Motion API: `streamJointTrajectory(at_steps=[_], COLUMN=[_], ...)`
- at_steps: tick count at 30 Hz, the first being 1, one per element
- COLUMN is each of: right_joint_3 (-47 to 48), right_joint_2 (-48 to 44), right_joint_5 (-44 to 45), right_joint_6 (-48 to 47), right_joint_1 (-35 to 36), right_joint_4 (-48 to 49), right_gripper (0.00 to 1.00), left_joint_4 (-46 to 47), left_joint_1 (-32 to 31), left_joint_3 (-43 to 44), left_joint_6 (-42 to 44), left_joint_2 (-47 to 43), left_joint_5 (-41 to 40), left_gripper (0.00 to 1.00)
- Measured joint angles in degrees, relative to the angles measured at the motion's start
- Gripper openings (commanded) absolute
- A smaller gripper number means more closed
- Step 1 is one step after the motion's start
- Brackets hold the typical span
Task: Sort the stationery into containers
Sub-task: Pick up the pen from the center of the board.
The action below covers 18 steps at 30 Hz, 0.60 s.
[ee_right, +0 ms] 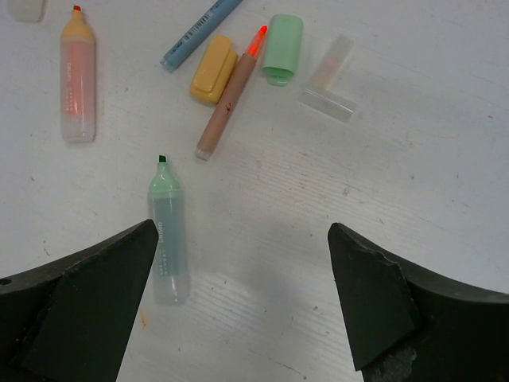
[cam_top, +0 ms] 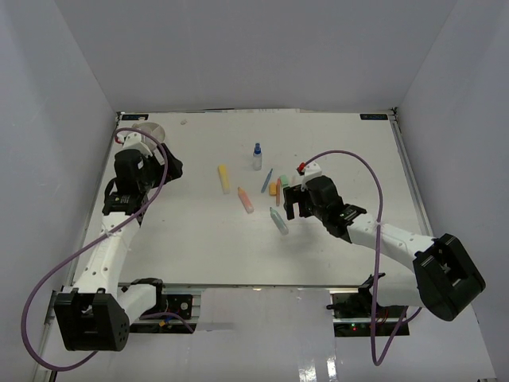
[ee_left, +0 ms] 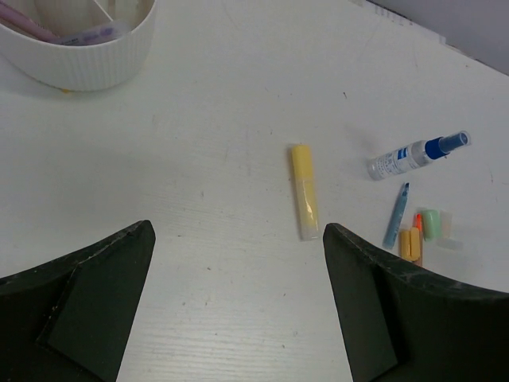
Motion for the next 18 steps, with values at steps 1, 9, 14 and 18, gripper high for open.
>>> streamJointTrajectory(at_steps=[1, 9, 14, 18], right_joint_3=[0.13, 1.36, 3.17, 4.92], right_joint_2=[0.13, 0.31, 0.96, 2.75], right_joint_5=[0.15, 1.42, 1.62, 1.64], right_joint_6=[-0.02, -0.11, -0.24, -0.22], right_joint_1=[0.0, 0.0, 0.0, 0.0], right_joint_4=[-0.07, -0.44, -0.87, -1.07], right_gripper=[0.94, 0.94, 0.94, 0.93], left_joint_4=[0.13, -0.11, -1.4, -1.77], left_joint_1=[0.0, 0.0, 0.0, 0.0], left_joint_3=[0.0, 0.0, 0.92, 1.18], left_joint_6=[0.0, -0.2, -1.09, -2.36], left_joint_2=[-0.52, -1.4, -1.6, -2.47], left_joint_5=[0.07, 1.09, 2.58, 4.85], left_gripper=[0.98, 0.98, 0.98, 0.98])
